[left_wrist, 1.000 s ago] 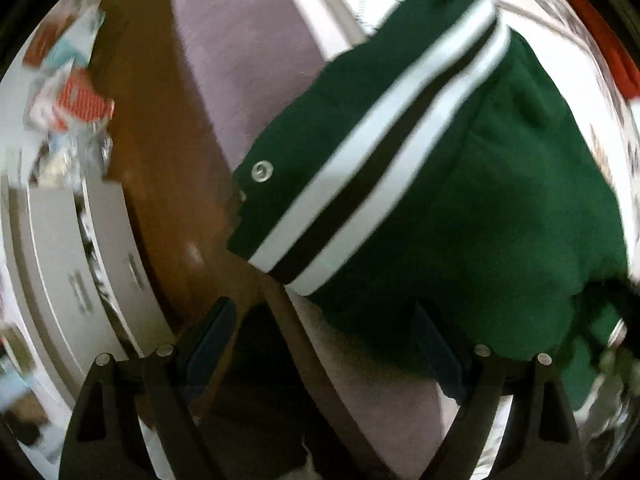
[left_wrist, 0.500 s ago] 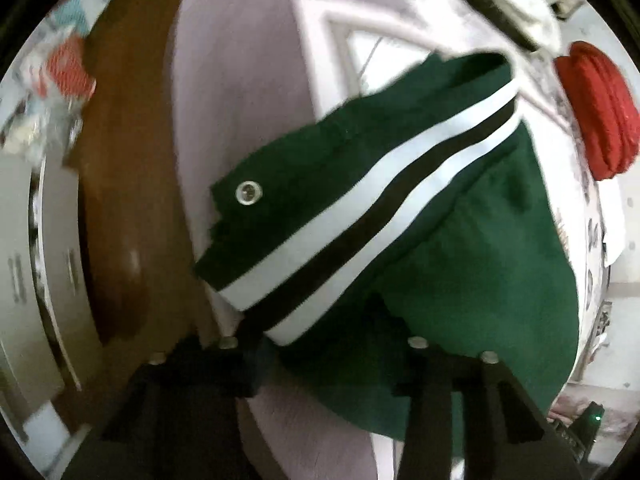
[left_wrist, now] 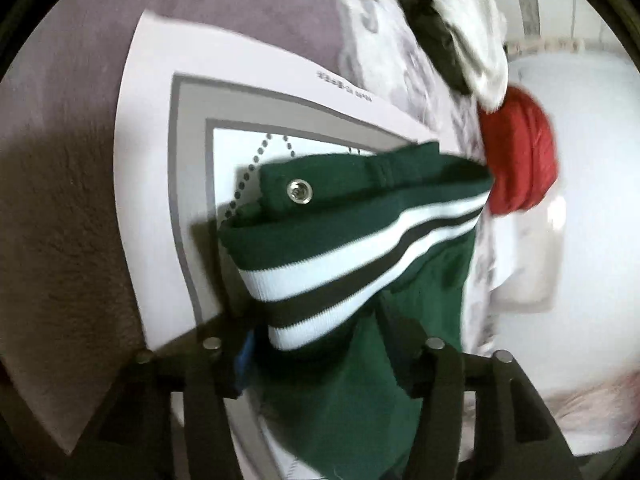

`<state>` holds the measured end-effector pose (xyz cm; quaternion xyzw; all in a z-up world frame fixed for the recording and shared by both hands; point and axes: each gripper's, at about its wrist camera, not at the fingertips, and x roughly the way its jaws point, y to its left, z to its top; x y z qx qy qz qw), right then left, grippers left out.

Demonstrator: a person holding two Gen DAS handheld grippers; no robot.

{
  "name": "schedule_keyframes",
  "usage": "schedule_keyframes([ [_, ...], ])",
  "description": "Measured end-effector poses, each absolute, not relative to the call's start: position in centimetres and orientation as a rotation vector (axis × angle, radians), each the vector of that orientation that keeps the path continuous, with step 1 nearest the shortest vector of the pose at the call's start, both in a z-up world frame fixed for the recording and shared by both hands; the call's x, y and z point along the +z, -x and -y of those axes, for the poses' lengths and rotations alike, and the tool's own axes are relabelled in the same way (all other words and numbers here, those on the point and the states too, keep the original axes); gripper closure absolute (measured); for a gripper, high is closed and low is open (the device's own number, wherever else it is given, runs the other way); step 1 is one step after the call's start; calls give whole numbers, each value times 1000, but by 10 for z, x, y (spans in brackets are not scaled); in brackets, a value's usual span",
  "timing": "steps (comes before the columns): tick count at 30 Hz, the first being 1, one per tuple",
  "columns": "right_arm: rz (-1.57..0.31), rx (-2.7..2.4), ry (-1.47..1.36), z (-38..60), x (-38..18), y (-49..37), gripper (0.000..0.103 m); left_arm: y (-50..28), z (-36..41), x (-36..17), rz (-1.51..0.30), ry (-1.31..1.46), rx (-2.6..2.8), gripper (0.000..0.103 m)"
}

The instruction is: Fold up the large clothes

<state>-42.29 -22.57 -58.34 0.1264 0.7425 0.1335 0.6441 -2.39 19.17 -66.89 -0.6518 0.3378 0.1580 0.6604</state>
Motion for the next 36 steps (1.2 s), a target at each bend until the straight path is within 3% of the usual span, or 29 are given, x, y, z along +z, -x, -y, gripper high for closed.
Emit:
schedule_keyframes([
  [6, -1682, 259, -339, 256, -578, 404, 36, 5, -187, -662, -742, 1423, 376, 23],
  [9, -1664, 248, -334, 264, -578, 396, 36, -24, -187, -654, -769, 1303, 429, 22],
  [11, -1654, 242, -319, 269, -576, 393, 36, -37, -184, -643, -764, 1206, 466, 29],
  [13, -1625, 209, -321, 274, -571, 390, 36, -44, -183, -638, -766, 1126, 502, 72],
  [15, -1579, 178, -310, 285, -559, 392, 36, -53, -184, -628, -749, 1075, 486, 81],
  [18, -1534, 140, -224, 287, -552, 389, 36, -70, -181, -608, -738, 979, 476, 84],
  [21, -1611, 124, -234, 289, -580, 382, 32, -82, -170, -581, -715, 876, 450, 85],
  [23, -1622, 141, -273, 289, -586, 379, 8, -90, -155, -557, -697, 772, 427, 85],
  [25, -1635, 151, -258, 284, -587, 380, 5, -91, -138, -536, -680, 690, 393, 85],
  [28, -1626, 181, -282, 290, -584, 387, 4, -108, -102, -500, -651, 553, 320, 86],
  [34, -1587, 313, -793, 372, -579, 418, 9, -130, 5, -434, -587, 235, 80, 86],
  [36, -1538, 266, -844, 405, -568, 433, 9, -133, 49, -422, -577, 120, -26, 86],
])
